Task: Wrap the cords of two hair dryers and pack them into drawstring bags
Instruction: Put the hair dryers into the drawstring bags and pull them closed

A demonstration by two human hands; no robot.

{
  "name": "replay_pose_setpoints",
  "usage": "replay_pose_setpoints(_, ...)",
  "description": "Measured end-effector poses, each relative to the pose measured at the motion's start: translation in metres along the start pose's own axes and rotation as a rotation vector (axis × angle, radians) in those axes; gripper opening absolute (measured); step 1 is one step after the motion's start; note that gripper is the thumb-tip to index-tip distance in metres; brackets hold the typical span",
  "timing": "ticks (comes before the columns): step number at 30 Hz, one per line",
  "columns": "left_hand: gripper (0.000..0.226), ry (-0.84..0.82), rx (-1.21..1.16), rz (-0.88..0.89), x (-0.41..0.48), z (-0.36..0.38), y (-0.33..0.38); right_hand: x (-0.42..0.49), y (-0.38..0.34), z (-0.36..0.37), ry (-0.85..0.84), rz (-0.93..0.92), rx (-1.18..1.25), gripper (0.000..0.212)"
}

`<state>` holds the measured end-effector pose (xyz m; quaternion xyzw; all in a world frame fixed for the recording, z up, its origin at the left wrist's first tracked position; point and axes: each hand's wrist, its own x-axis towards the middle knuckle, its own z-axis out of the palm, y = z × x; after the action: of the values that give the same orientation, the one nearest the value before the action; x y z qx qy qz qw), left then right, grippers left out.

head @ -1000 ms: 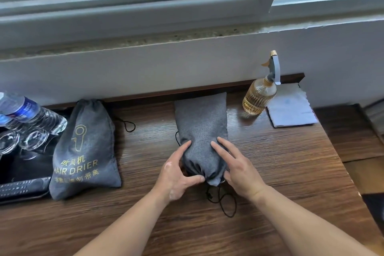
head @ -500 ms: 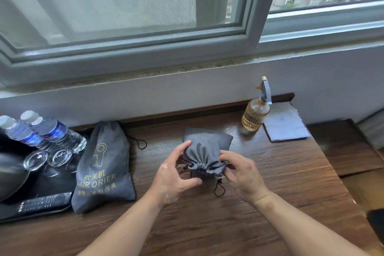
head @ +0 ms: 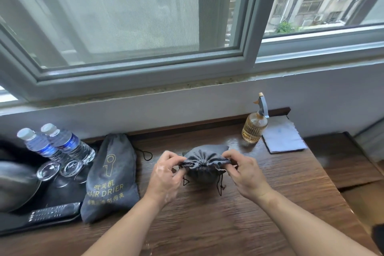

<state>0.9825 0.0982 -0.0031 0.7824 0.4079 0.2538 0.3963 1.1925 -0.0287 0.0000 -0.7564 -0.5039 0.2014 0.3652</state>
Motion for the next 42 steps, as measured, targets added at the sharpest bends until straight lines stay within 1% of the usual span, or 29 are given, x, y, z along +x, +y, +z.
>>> replay_pose_setpoints(1,0.033,0.002,-0.004,0.008,0.002,-0.002,0.001,0.002,-0.003,-0.003,-0.005,-0.005,-0.002,0.014)
replay_pose_setpoints(3,0.024,-0.007,-0.013,0.035,0.004,-0.008,0.003,0.006,-0.010,-0.009,-0.010,-0.017,-0.010,0.013)
replay_pose_setpoints(6,0.016,-0.087,-0.130,-0.038,0.005,-0.019,0.014,0.008,-0.023,-0.019,-0.001,-0.062,-0.025,0.009)
replay_pose_setpoints(8,0.015,-0.116,-0.160,-0.040,0.005,-0.028,0.019,0.008,-0.030,-0.024,-0.014,-0.081,-0.038,0.003)
replay_pose_setpoints(11,0.004,-0.205,-0.195,-0.023,0.001,-0.040,0.023,0.004,-0.037,-0.032,-0.057,-0.059,-0.058,0.020)
replay_pose_setpoints(12,0.005,-0.243,-0.221,-0.030,-0.002,-0.043,0.024,0.000,-0.039,-0.034,-0.076,-0.050,-0.049,0.020)
replay_pose_setpoints(14,0.010,-0.311,-0.299,-0.077,-0.009,-0.046,0.024,-0.008,-0.044,-0.036,-0.126,-0.019,0.008,0.008)
replay_pose_setpoints(15,0.010,-0.336,-0.361,-0.120,-0.013,-0.047,0.024,-0.013,-0.046,-0.034,-0.153,0.001,0.046,0.005)
replay_pose_setpoints(17,0.010,-0.375,-0.470,-0.214,-0.018,-0.049,0.026,-0.020,-0.046,-0.029,-0.211,0.042,0.130,0.009)
replay_pose_setpoints(20,0.028,-0.401,-0.486,-0.298,-0.019,-0.049,0.023,-0.021,-0.044,-0.020,-0.249,0.094,0.209,0.011)
replay_pose_setpoints(22,0.033,-0.408,-0.498,-0.355,-0.017,-0.050,0.023,-0.016,-0.041,-0.014,-0.272,0.129,0.267,0.010)
replay_pose_setpoints(26,0.015,-0.431,-0.535,-0.456,-0.006,-0.051,0.021,0.002,-0.036,-0.004,-0.310,0.184,0.346,0.011)
replay_pose_setpoints(29,0.012,-0.437,-0.528,-0.519,0.005,-0.048,0.013,0.017,-0.030,0.005,-0.325,0.216,0.361,0.011)
replay_pose_setpoints(36,0.017,-0.350,-0.447,-0.635,0.041,-0.031,-0.013,0.065,-0.006,0.030,-0.341,0.285,0.387,0.011)
replay_pose_setpoints(39,0.018,-0.327,-0.433,-0.696,0.060,-0.019,-0.032,0.088,0.009,0.043,-0.338,0.302,0.328,0.009)
replay_pose_setpoints(42,0.028,-0.287,-0.467,-0.779,0.075,-0.005,-0.054,0.109,0.026,0.057,-0.343,0.321,0.267,0.009)
